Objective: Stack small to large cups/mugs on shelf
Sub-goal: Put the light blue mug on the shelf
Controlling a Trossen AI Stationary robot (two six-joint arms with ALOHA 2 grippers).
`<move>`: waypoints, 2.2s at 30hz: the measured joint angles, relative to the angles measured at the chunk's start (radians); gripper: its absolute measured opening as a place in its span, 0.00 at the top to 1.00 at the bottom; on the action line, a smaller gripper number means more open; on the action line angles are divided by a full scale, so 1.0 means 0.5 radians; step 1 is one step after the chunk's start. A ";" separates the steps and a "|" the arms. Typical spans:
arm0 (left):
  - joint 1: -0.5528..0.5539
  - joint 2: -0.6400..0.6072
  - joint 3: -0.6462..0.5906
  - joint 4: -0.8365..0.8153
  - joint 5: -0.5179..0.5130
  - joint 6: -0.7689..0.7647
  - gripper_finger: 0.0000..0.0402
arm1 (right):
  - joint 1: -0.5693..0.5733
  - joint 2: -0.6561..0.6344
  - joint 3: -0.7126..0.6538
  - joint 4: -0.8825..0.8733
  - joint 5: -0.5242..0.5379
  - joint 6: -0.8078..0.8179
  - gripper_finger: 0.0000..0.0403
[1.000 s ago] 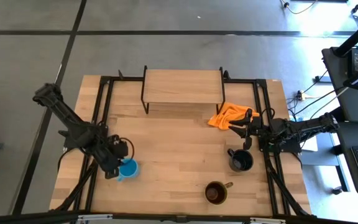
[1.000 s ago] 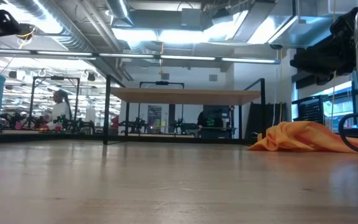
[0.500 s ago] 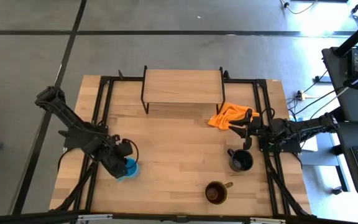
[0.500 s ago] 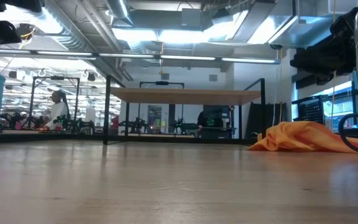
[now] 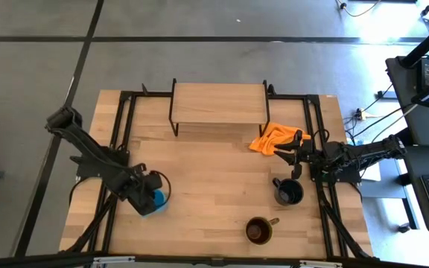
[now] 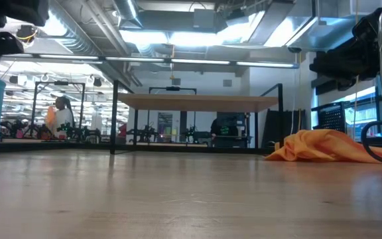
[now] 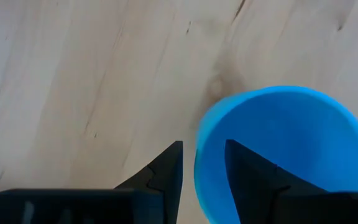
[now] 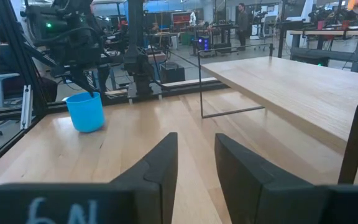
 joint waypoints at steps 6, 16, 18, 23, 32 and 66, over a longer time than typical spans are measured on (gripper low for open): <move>0.030 0.069 -0.001 0.000 0.023 0.039 0.73 | 0.000 0.000 0.000 0.000 0.000 -0.001 0.73; 0.171 0.061 0.000 0.024 0.008 -0.002 0.98 | 0.000 -0.001 0.000 0.000 0.000 0.000 0.73; 0.201 0.054 0.000 0.024 0.017 -0.001 0.97 | 0.000 0.000 0.000 0.000 0.000 -0.002 0.73; 0.373 0.011 0.026 -0.012 0.214 0.095 0.99 | 0.000 0.000 0.000 0.000 0.000 -0.002 0.73; 1.010 -0.144 0.988 -0.742 -0.007 0.578 0.99 | 0.000 0.000 0.000 0.001 0.000 0.000 0.73; 2.926 1.222 2.649 -1.144 0.507 2.018 0.99 | 0.000 0.000 -0.001 0.003 0.000 0.000 0.73</move>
